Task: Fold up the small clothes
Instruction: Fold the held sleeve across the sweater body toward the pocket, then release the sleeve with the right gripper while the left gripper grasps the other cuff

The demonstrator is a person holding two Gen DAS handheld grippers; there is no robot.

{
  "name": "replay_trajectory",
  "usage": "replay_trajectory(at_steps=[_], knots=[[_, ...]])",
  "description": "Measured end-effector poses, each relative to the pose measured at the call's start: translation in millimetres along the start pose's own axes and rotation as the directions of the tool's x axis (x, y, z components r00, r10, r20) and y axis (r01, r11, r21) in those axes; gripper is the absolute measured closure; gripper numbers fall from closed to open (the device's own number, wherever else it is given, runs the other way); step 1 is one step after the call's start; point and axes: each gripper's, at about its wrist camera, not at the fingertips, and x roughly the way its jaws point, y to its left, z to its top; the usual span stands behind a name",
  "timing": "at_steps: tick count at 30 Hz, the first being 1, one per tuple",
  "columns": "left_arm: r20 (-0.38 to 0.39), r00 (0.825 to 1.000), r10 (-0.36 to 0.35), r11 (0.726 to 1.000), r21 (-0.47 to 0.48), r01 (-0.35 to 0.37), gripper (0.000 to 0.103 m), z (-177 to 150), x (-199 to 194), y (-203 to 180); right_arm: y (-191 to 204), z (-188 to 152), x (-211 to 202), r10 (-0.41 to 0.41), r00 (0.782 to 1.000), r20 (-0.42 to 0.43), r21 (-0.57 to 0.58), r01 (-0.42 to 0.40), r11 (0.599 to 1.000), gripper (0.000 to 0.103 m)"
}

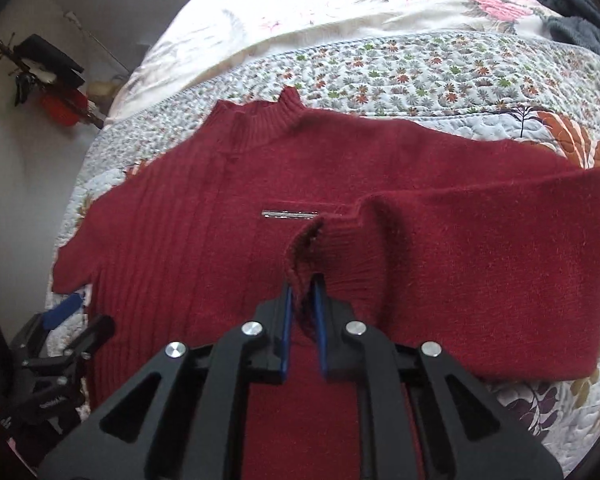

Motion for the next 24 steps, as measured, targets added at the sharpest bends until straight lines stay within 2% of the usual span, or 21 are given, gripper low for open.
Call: replay_trajectory(at_steps=[1,4,5,6,10,13,18,19,20,21,23,24], knots=[[-0.008,1.000,-0.019,1.000,-0.001,0.019,0.004,0.3,1.0,-3.7,-2.1,-1.8,-7.7,0.033,0.999,0.011,0.004,-0.033,0.999,0.081],[-0.028,0.997,-0.077,0.997,0.008,0.078,0.004,3.3,4.0,-21.1,-12.6,-7.0,-36.7,0.061,0.996,0.062,0.010,-0.062,0.998,0.079],[-0.033,0.995,-0.096,0.995,0.013,0.097,0.005,4.3,5.2,-27.6,-19.3,-9.5,-48.1,0.061,0.995,0.079,0.021,-0.063,0.998,0.067],[-0.040,0.993,-0.115,0.993,0.018,0.116,0.005,5.7,6.7,-34.8,-26.1,-12.1,-58.0,0.063,0.993,0.098,0.035,-0.066,0.997,0.065],[-0.099,0.978,-0.185,0.982,0.015,0.188,0.005,14.2,25.8,-69.2,-63.4,-33.4,-93.4,0.064,0.985,0.163,0.100,-0.081,0.992,0.065],[-0.164,0.959,-0.230,0.972,0.005,0.234,0.007,20.2,47.6,-87.5,-92.9,-56.0,-104.3,0.036,0.984,0.173,0.152,-0.062,0.986,0.065],[-0.272,0.911,-0.309,0.950,-0.053,0.307,0.026,29.5,88.0,-114.3,-127.9,-88.7,-108.2,-0.012,0.987,0.161,0.215,-0.023,0.976,0.065],[-0.288,0.900,-0.326,0.945,-0.073,0.319,0.035,31.3,96.1,-118.5,-130.8,-91.1,-105.0,-0.022,0.987,0.160,0.224,-0.015,0.975,0.065],[-0.295,0.895,-0.334,0.942,-0.082,0.325,0.047,31.4,99.8,-120.9,-136.4,-95.4,-105.4,-0.029,0.987,0.161,0.235,-0.010,0.972,0.065],[-0.301,0.891,-0.339,0.940,-0.087,0.329,0.054,31.8,103.0,-123.9,-139.6,-97.5,-105.1,-0.031,0.986,0.162,0.241,-0.009,0.970,0.065],[-0.301,0.897,-0.323,0.946,-0.074,0.316,0.074,33.3,106.5,-130.3,-149.0,-103.3,-105.4,-0.049,0.986,0.162,0.259,0.005,0.966,0.065],[-0.291,0.897,-0.332,0.943,-0.072,0.326,0.079,33.7,105.8,-131.1,-152.4,-104.7,-104.8,-0.057,0.985,0.162,0.266,0.012,0.964,0.065]])
